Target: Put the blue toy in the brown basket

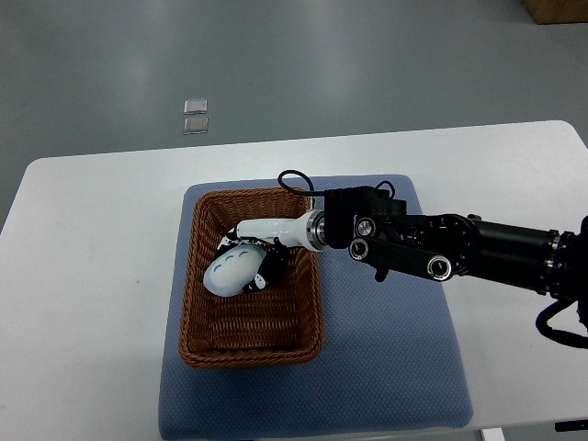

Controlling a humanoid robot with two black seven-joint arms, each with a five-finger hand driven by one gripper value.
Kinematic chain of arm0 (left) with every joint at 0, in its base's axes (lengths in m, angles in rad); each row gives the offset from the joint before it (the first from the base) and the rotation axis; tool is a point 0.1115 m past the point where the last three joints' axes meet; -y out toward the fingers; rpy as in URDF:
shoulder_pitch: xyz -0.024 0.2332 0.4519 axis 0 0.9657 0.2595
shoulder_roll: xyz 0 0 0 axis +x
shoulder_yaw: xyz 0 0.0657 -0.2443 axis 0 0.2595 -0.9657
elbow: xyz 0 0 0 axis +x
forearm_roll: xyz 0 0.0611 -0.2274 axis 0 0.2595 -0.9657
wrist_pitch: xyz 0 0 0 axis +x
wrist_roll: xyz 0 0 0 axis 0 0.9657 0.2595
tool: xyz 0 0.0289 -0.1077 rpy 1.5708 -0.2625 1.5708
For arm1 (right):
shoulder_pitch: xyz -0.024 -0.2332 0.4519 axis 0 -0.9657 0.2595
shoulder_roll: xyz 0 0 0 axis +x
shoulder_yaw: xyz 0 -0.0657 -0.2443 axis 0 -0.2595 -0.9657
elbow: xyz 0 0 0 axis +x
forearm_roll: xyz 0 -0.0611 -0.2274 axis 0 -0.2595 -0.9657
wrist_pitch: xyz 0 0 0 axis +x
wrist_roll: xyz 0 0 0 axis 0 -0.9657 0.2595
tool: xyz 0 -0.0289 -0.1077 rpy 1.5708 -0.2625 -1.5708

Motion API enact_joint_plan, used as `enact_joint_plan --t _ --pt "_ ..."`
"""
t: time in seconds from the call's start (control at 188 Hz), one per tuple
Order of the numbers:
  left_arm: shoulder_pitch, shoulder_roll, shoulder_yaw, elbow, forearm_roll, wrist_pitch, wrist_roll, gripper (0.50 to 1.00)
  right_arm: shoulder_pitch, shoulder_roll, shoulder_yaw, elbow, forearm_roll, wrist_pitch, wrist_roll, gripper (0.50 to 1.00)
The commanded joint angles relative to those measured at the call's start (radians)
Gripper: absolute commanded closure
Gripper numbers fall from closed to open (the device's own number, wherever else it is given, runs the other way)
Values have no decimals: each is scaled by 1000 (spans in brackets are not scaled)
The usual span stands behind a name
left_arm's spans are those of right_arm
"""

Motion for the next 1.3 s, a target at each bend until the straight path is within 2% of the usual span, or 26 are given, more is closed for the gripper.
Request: enact_joint_plan --t 0.0,0.171,0.384,0.523,0.773,0.891,1.131,1.296 --pt "0 0 0 0 0 0 0 500 3 -9 1 -1 1 7 0 599" --pt "0 0 0 1 0 0 0 500 13 -39 17 6 6 16 0 595" --pt "0 0 0 11 0 0 -1 500 68 -115 31 38 21 81 0 593" --pt "0 0 0 11 0 0 0 500 75 -167 96 76 29 131 1 591" --pt "0 0 0 11 1 0 -1 500 53 -237 284 79 95 137 11 591" --pt "0 0 0 12 0 0 0 500 -36 -276 429 68 239 136 23 591" --pt "0 0 6 11 1 0 0 500 -266 -257 756 18 527 134 69 591" --pt "0 0 6 11 1 0 0 500 -390 -188 863 -48 753 134 107 589"
